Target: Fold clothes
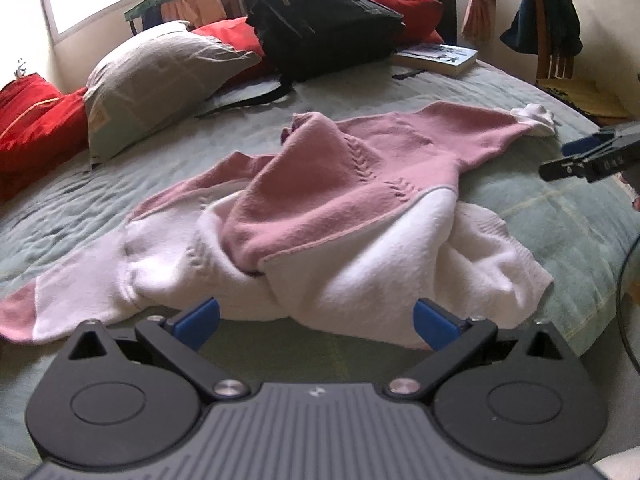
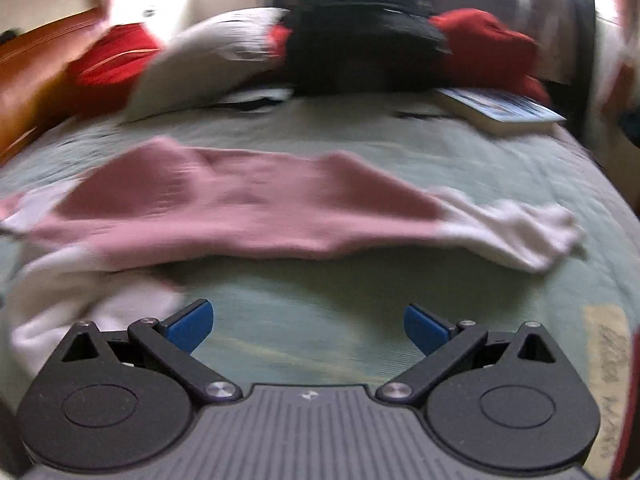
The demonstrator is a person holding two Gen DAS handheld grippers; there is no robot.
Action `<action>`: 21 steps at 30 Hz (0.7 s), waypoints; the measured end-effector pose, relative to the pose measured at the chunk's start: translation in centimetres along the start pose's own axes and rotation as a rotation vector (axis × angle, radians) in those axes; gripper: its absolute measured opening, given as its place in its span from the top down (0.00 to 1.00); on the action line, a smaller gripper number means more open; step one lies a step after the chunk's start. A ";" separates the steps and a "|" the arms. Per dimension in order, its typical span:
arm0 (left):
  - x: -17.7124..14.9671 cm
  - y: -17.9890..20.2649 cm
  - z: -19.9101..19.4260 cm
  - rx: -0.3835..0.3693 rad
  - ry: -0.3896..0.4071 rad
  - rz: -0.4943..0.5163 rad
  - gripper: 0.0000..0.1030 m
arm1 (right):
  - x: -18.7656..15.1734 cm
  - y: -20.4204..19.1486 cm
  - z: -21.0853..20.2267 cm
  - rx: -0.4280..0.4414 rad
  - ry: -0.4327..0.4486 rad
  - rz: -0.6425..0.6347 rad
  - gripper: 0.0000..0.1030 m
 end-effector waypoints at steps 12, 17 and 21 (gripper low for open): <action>2.1 -5.3 2.5 -0.014 0.038 -0.033 0.01 | 5.4 -11.3 5.4 0.213 -0.017 -0.135 0.00; 4.8 -7.9 6.0 -0.011 0.037 -0.072 0.01 | 4.4 -13.6 9.4 0.230 -0.114 -0.171 0.00; 6.5 -7.6 8.7 -0.053 0.040 -0.049 0.01 | 3.2 -12.3 10.6 0.233 -0.148 -0.134 0.00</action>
Point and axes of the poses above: each gripper's, at about its wrist camera, not at the fingertips, and z roughly the way its jaws point, y to its right, x to its top, the point moved 3 cm from there along z, roughly the way its jaws point, and after that the axes turned 12 degrees about x, right-handed, at the moved point
